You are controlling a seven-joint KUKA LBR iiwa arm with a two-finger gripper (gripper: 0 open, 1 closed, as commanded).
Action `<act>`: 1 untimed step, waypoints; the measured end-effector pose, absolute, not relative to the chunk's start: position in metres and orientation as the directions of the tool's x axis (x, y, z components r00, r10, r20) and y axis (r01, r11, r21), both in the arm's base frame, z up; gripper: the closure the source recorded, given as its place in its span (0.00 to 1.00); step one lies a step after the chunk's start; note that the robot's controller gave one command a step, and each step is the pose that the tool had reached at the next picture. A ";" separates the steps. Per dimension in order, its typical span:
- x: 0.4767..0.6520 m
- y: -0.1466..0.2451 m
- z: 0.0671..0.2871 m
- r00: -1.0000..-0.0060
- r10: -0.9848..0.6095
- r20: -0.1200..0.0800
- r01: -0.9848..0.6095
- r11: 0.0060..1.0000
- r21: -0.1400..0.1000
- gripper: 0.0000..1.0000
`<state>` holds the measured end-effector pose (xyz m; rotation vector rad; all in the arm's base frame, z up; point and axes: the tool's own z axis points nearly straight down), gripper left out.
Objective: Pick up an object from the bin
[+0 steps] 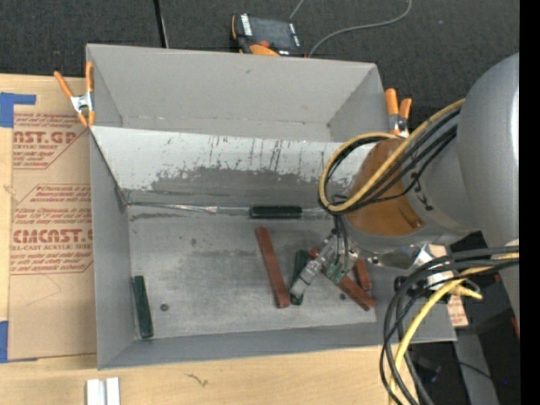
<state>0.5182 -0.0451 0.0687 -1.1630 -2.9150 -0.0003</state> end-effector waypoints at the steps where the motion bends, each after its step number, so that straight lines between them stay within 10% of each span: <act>1: 0.534 -0.066 0.070 -0.744 0.668 0.000 0.668 0.744 0.000 0.00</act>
Offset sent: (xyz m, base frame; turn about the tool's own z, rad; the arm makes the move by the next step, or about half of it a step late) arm 0.0149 -0.0211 0.0013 -0.0268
